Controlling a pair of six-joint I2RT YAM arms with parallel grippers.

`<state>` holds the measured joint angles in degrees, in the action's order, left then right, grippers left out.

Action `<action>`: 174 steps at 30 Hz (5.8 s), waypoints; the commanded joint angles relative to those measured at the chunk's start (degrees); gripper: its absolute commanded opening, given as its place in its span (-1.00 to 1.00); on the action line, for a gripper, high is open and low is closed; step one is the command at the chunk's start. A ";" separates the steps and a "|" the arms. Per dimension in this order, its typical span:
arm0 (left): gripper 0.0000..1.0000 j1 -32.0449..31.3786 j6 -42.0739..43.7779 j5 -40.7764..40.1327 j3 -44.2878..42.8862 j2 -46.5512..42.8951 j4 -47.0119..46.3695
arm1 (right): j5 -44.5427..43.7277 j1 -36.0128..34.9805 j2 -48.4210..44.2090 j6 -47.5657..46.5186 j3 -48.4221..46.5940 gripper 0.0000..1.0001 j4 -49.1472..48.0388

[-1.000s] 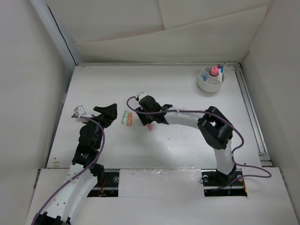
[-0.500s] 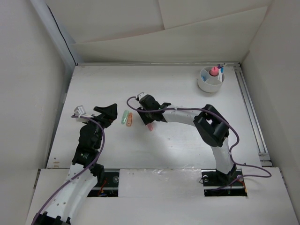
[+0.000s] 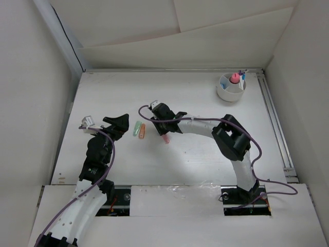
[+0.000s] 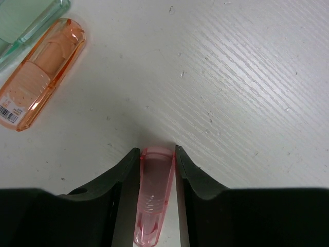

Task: Sort the stationery into containers
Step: Pick up the pen from the center of the board, then place the pen in the storage box, then move the pen to the center of the board.

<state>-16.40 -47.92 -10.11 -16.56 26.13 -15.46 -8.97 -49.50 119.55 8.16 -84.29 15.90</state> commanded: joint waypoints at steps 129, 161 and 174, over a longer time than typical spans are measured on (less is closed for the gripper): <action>1.00 -0.03 0.90 7.65 -0.58 1.20 -8.44 | 5.45 -1.12 4.98 0.01 -8.08 0.17 -15.55; 1.00 -0.03 0.90 7.65 -0.58 0.68 -7.30 | -4.74 -4.21 5.52 1.50 -5.36 -0.31 -11.24; 1.00 -0.03 0.90 7.12 -1.11 0.15 -7.38 | -5.27 -1.75 -3.27 0.98 4.05 -0.04 -10.63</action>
<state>-16.40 -47.83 -2.63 -15.73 27.07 -20.14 -14.24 -52.25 119.46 9.67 -80.34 5.41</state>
